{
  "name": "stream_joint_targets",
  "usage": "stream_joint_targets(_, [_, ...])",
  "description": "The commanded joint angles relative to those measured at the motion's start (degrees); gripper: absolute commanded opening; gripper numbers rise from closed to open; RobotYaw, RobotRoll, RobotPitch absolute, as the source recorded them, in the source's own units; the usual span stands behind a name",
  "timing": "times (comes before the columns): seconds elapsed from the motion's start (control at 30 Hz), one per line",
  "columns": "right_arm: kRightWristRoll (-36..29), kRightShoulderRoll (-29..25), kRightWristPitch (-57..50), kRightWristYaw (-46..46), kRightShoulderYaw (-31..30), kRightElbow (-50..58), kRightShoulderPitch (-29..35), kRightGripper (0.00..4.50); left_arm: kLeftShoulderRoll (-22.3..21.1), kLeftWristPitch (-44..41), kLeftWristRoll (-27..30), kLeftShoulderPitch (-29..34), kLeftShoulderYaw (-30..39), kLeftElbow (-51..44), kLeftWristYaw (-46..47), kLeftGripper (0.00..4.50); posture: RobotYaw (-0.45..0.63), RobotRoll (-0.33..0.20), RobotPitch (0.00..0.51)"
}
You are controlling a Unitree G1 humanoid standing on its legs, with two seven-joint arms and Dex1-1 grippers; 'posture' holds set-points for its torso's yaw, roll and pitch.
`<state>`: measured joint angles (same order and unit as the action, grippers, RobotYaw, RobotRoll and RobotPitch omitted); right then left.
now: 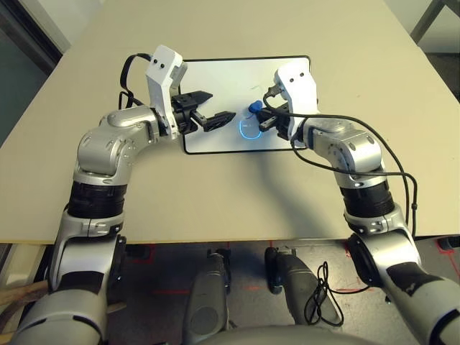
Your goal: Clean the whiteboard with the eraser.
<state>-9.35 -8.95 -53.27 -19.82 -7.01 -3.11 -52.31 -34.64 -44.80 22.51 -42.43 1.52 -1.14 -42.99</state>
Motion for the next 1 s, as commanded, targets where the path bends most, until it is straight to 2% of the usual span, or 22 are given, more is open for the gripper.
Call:
stream_joint_targets(0.03, [0.4, -0.49, 4.51, 1.24, 3.32, -5.09, -4.05, 0.01, -0.35, -0.71, 0.4, 0.39, 0.0, -0.77, -0.17, 4.5, 0.08, 0.0, 0.252])
stream_joint_targets(0.13, [0.41, -0.37, 7.54, 1.87, 4.87, -8.52, -6.97, 0.01, -0.34, -0.81, 0.52, 0.42, -0.05, -0.8, -0.14, 4.5, 0.08, 0.0, 0.253])
stream_joint_targets(0.23, [0.4, -0.13, 7.89, 1.75, 4.72, -9.28, -7.2, 0.01, -0.33, -0.9, 0.6, 0.49, -0.07, -0.9, -0.08, 4.5, 0.08, 0.0, 0.253])
stream_joint_targets(0.5, [-0.13, 1.49, 1.6, 0.16, -0.65, -1.1, 1.42, 0.01, -0.26, -1.06, 0.63, 0.41, -0.14, -0.91, 0.01, 4.5, 0.09, 0.0, 0.257])
stream_joint_targets(0.67, [-0.24, 1.5, -0.62, -0.45, -1.78, 1.52, 3.34, 0.01, -0.23, -1.05, 0.63, 0.44, -0.17, -0.93, 0.03, 4.5, 0.09, 0.0, 0.257])
stream_joint_targets(0.83, [0.46, 0.99, 1.58, -0.48, -0.75, -1.34, 1.48, 0.01, -0.1, -0.98, 0.62, 0.43, -0.21, -0.81, 0.04, 4.5, 0.08, 0.0, 0.257])
stream_joint_targets(1.0, [0.97, 0.46, 8.01, 1.24, 3.09, -7.82, -4.49, 0.01, -0.12, -1.17, 0.75, 0.71, -0.16, -1.17, 0.05, 4.5, 0.08, 0.0, 0.257])
